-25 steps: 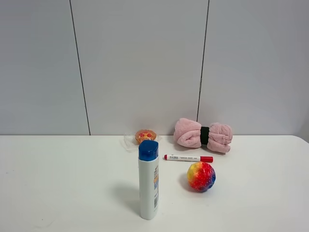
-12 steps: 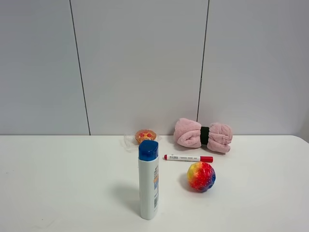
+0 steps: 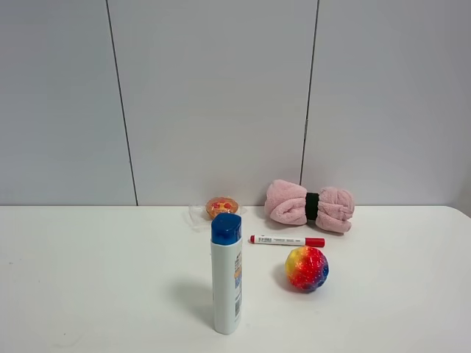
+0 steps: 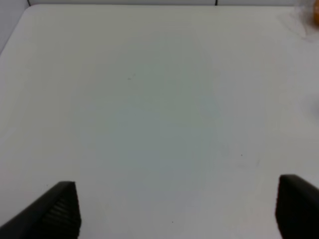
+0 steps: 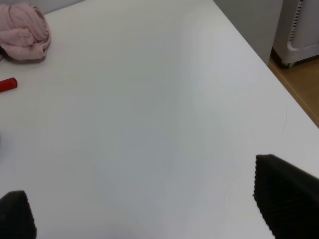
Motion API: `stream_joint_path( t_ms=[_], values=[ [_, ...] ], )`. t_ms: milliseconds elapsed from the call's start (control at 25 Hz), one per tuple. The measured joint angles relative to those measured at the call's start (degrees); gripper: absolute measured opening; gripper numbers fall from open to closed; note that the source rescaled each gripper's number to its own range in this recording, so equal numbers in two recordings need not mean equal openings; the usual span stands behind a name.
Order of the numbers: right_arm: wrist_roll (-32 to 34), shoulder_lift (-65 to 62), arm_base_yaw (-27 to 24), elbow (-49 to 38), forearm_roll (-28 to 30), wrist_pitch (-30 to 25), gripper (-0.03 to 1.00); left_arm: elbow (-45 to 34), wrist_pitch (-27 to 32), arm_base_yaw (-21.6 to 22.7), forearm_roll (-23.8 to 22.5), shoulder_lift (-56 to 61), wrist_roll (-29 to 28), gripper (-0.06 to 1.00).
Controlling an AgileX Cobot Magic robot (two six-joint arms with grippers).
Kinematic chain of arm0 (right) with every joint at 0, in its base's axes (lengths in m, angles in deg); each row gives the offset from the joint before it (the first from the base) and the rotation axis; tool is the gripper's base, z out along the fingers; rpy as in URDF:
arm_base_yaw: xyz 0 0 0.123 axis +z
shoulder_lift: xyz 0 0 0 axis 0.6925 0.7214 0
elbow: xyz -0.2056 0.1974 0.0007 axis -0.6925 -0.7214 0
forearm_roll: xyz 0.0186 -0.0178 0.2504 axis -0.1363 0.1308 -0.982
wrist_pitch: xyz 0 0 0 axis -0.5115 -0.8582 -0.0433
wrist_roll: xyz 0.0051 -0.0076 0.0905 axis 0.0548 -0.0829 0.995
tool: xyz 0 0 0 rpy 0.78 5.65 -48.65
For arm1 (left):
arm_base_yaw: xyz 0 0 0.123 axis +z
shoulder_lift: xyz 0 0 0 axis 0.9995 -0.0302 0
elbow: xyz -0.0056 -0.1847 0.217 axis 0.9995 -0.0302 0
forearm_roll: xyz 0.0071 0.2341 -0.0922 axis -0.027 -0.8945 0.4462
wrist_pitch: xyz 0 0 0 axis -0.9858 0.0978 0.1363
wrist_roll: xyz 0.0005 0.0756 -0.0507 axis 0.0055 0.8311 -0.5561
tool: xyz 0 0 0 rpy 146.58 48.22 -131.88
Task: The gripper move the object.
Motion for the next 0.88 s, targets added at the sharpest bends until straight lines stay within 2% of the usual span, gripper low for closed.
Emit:
stream_joint_path(
  t_ms=[880],
  values=[
    [0.0,0.0,0.0,0.0,0.0,0.0,1.0,0.0,-0.04,-0.45,-0.07,0.0,-0.19,0.98]
  ],
)
